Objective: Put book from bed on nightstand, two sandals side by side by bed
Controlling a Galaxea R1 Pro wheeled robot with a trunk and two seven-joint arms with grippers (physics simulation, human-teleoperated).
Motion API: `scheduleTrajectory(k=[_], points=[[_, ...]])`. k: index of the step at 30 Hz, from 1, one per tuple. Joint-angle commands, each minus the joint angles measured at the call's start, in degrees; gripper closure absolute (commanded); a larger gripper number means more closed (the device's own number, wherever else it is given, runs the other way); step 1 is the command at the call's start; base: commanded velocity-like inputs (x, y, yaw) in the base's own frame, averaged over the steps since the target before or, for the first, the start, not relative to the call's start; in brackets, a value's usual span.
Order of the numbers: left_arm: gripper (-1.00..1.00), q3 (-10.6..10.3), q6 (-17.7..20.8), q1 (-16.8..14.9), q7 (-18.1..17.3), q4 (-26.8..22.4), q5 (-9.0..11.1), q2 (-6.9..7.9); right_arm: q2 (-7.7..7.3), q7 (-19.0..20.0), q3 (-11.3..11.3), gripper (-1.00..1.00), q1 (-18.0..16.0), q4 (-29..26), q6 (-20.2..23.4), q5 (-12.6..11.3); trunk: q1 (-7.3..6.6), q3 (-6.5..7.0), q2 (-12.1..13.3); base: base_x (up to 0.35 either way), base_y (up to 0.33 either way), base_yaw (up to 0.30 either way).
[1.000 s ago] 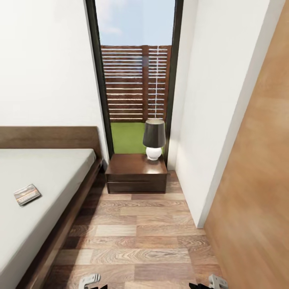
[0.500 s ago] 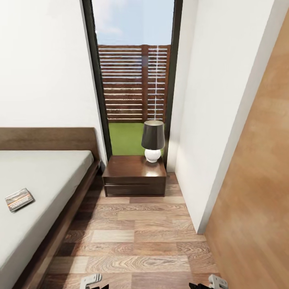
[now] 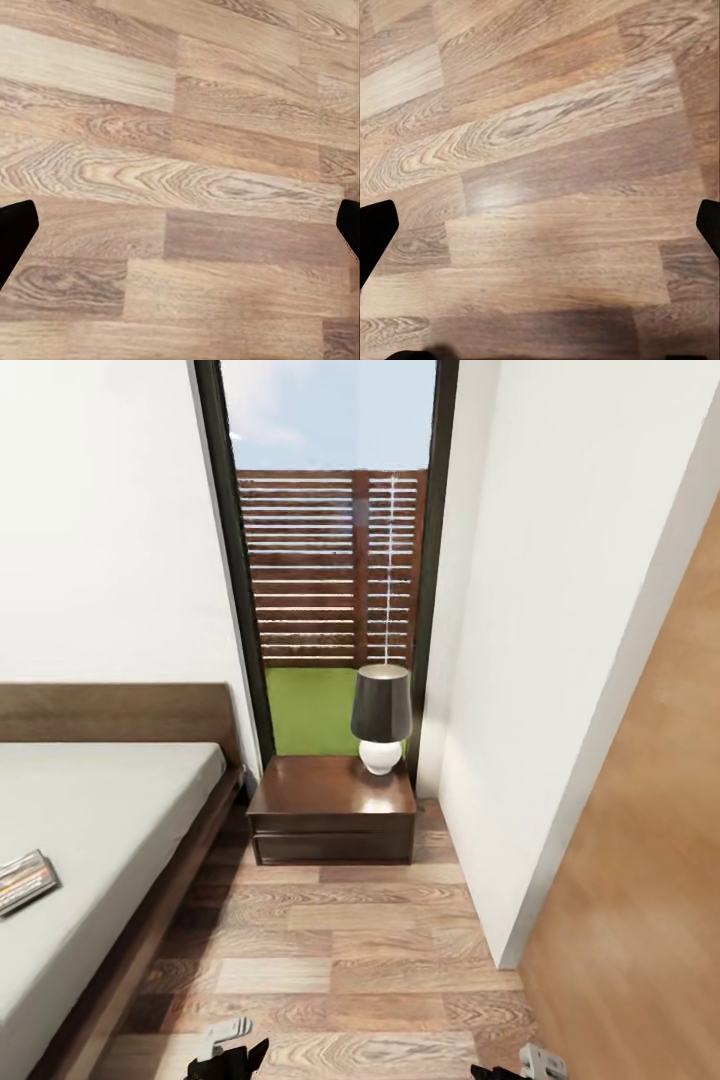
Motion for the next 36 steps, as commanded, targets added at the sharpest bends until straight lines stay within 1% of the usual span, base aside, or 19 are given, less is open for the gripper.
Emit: scheduleTrajectory(k=[1, 8, 12, 16, 30, 36], points=[[-1.0, 0.1, -0.1, 0.0, -0.3, 0.1, 0.3, 0.04, -0.01, 0.3, -0.3, -1.0, 0.0, 0.0, 0.1, -0.3, 0.03, -0.05, 0.0, 0.302, -0.107, 0.0], [-1.0, 0.2, -0.1, 0.0, -0.3, 0.1, 0.4, 0.08, -0.01, 0.3, -0.3, -1.0, 0.0, 0.0, 0.1, -0.3, 0.03, -0.05, 0.0, 0.302, -0.117, 0.0], [-1.0, 0.2, -0.2, -0.1, -0.3, 1.6, 0.2, 0.08, -0.01, 0.3, -0.3, -1.0, 0.0, 0.0, 0.1, -0.3, 0.03, -0.05, 0.0, 0.302, -0.12, 0.0], [-1.0, 0.1, -0.2, -0.1, -0.3, 2.1, 0.1, 0.08, 0.0, 0.3, -0.3, -1.0, 0.0, 0.0, 0.1, -0.3, 0.03, -0.05, 0.0, 0.304, -0.088, 0.0], [-1.0, 0.1, -0.2, 0.0, -0.3, 2.2, 0.0, 0.29, 0.0, 0.3, -0.3, -1.0, 0.0, 0.0, 0.1, -0.3, 0.03, -0.05, 0.0, 0.326, -0.008, 0.001], [-1.0, 0.0, -0.2, 0.0, -0.3, 2.3, 0.0, 0.26, -0.01, 0.3, -0.3, -1.0, 0.0, 0.0, 0.2, -0.3, 0.03, -0.05, 0.0, 0.331, 0.0, 0.062]])
